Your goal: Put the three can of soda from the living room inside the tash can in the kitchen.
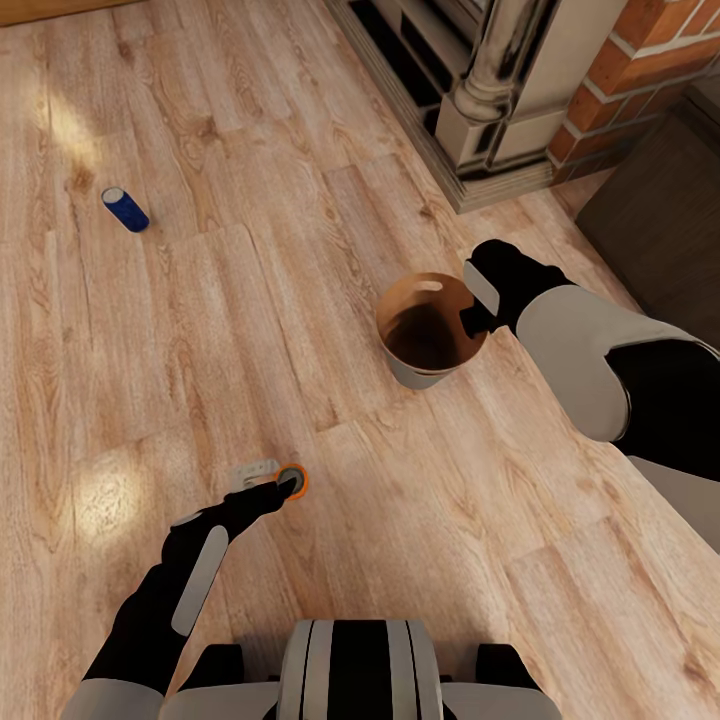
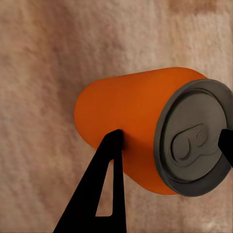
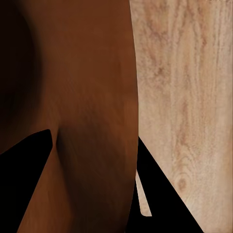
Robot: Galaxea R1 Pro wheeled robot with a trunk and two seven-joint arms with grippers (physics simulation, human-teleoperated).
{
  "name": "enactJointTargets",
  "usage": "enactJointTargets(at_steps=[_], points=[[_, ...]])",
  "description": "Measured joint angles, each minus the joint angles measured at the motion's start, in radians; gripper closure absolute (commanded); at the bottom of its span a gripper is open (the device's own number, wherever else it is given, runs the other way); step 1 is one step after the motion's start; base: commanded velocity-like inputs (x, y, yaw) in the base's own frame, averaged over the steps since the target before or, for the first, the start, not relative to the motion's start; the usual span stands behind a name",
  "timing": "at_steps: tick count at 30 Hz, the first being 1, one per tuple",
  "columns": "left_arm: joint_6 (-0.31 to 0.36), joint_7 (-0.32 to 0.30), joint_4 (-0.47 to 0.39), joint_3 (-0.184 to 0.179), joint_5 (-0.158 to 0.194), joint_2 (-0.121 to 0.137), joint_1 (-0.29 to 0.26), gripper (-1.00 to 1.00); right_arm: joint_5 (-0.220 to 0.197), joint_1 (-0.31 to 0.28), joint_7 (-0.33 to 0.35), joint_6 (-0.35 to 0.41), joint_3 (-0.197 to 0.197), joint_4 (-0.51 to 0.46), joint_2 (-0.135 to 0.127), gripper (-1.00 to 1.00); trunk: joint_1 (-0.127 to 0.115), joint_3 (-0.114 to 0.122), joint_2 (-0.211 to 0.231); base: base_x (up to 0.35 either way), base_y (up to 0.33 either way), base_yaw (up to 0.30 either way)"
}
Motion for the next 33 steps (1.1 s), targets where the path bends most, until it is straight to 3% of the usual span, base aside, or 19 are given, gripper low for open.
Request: enactJointTargets(at_steps=[21, 33], points=[[0.002, -0.001, -0.007, 0.000, -0.004, 0.000, 0.000, 1.00, 0.009, -0.010, -0.001, 0.000, 0.001, -0.001, 0.006, 1.00, -0.015, -0.023, 0.000, 0.000, 0.000, 0.000], [0.005, -0.001, 0.022, 0.001, 0.001, 0.000, -0.002, 1.00, 0.003, -0.023, -0.002, 0.000, 0.007, 0.000, 0.006, 1.00, -0.037, 0.001, 0.084, 0.000, 0.000, 0.000]])
